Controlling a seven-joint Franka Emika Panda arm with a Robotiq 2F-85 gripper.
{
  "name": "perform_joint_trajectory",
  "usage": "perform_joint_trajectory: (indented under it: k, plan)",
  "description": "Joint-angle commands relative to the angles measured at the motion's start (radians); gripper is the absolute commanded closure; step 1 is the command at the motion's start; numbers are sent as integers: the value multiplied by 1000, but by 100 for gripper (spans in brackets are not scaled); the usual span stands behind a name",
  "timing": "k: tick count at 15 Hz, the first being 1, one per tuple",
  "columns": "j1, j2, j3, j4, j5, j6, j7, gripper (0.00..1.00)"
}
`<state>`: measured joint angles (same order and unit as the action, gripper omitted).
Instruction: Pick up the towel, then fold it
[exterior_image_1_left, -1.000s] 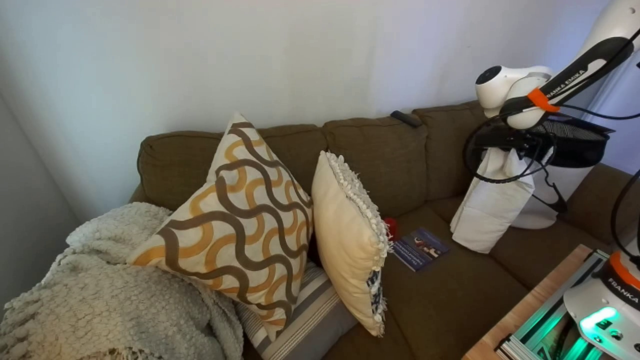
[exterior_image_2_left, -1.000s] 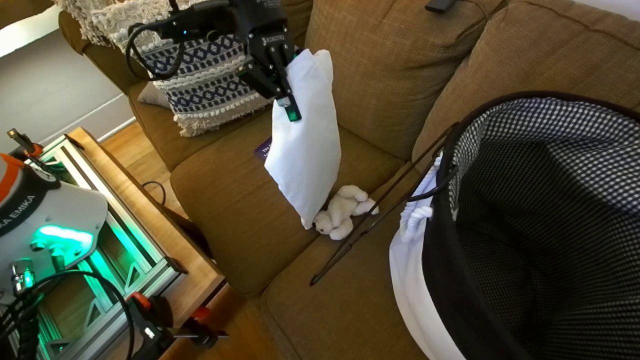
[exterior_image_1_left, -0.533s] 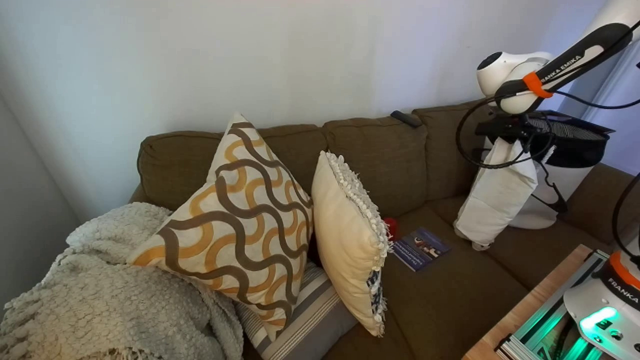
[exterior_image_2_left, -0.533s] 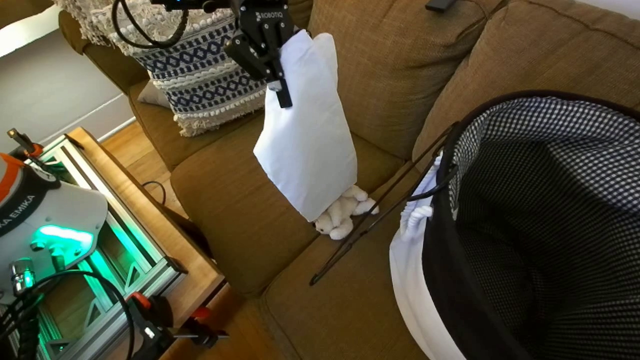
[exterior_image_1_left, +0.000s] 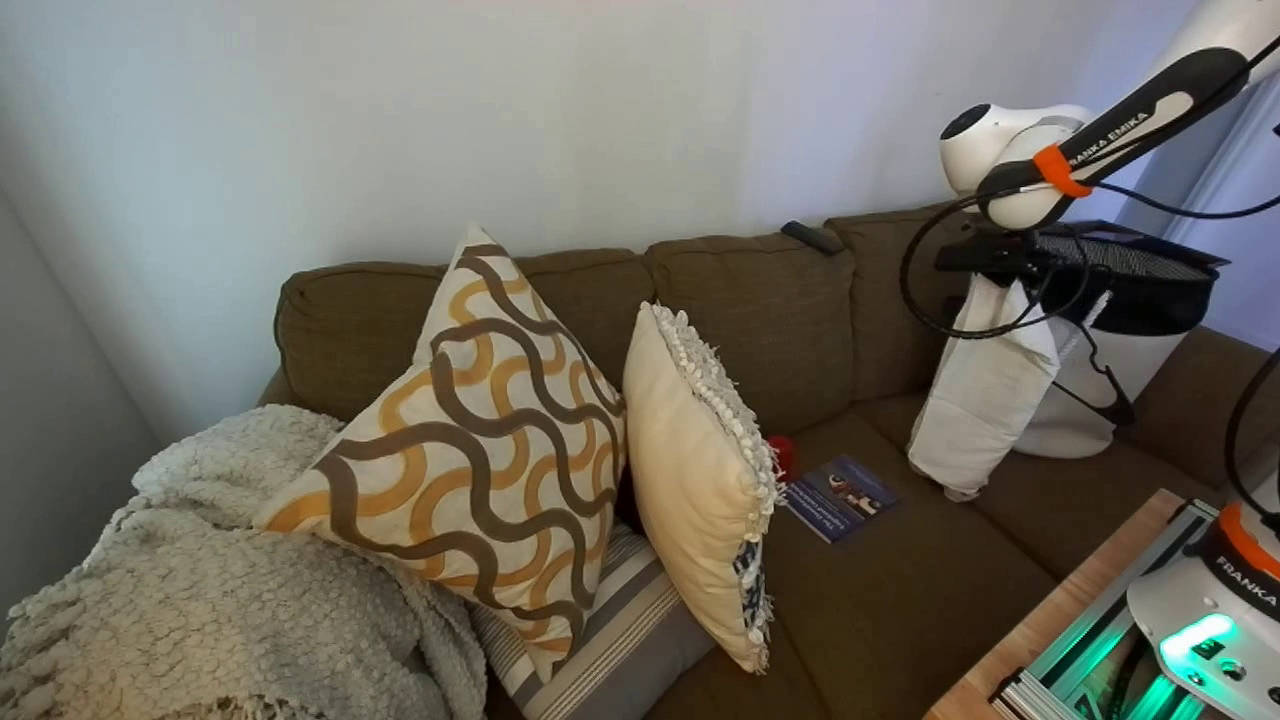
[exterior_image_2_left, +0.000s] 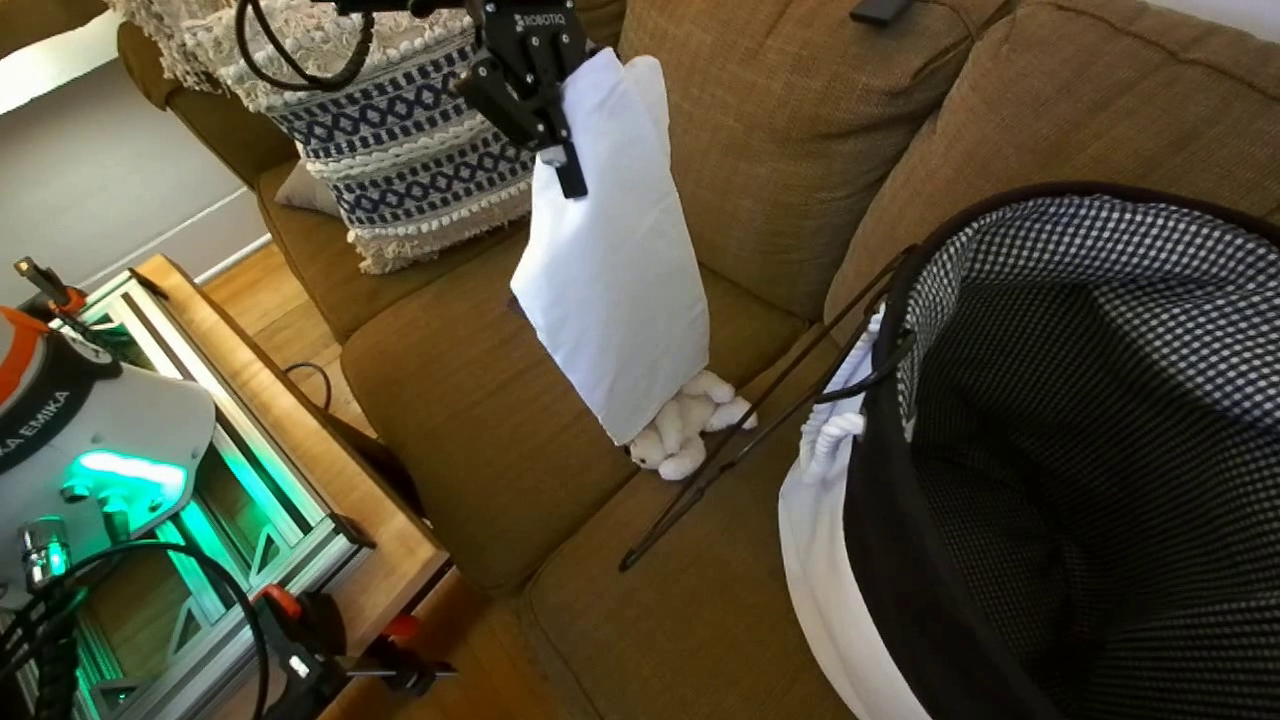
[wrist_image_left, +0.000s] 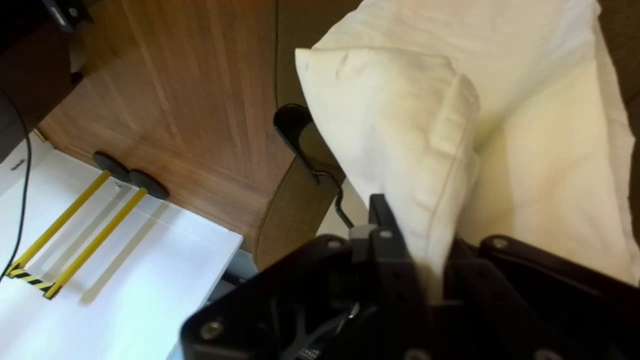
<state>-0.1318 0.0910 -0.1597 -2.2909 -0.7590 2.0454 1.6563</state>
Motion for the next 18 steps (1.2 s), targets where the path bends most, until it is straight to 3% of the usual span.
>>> perform_joint_trajectory:
  k: [1, 6, 9, 11, 12, 18]
  plan:
    - [62, 67, 58, 62, -20, 44, 23, 99]
    - [176, 229, 150, 215, 4, 71, 30, 99]
    - [203, 326, 188, 268, 86, 139, -68, 99]
    - [213, 364, 196, 270, 110, 216, -157, 99]
    - [249, 321, 163, 247, 85, 172, -81, 94]
    - [256, 367, 159, 273, 104, 213, -143, 94]
